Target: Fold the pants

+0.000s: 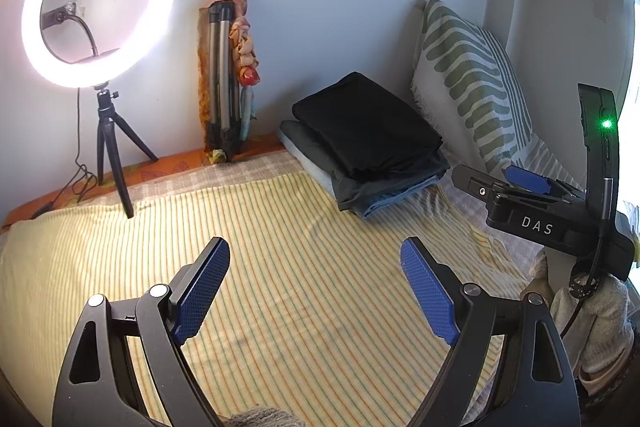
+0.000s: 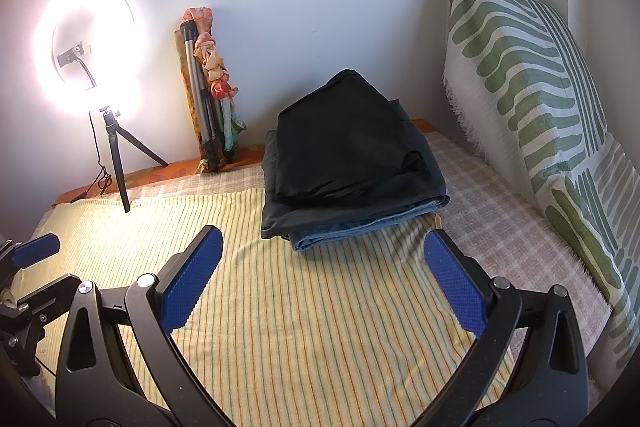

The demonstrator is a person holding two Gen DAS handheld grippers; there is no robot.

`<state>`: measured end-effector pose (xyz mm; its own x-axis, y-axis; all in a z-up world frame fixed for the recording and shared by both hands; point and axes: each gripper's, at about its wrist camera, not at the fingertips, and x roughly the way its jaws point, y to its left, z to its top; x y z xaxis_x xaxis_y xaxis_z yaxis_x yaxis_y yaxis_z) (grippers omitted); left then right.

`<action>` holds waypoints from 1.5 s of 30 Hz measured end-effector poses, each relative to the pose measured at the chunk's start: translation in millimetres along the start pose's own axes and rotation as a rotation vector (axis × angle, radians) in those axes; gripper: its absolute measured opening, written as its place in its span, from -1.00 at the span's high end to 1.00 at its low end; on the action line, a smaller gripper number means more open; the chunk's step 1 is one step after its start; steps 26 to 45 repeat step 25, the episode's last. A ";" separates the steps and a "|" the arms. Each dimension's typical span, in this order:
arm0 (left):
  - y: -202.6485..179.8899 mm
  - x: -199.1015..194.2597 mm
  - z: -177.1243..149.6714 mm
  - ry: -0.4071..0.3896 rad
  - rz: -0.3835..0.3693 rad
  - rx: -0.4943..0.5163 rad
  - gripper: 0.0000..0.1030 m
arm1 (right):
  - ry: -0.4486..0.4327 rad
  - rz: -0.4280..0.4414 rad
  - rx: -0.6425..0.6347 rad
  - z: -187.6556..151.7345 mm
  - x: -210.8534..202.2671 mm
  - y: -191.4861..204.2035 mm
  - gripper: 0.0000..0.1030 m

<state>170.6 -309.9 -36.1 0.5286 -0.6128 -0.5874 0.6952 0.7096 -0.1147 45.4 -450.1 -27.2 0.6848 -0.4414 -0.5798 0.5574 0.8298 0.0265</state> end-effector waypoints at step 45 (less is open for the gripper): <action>-0.8 2.1 -3.2 -0.015 0.031 0.027 -0.70 | -0.001 0.007 -0.010 -1.4 0.5 4.2 -0.98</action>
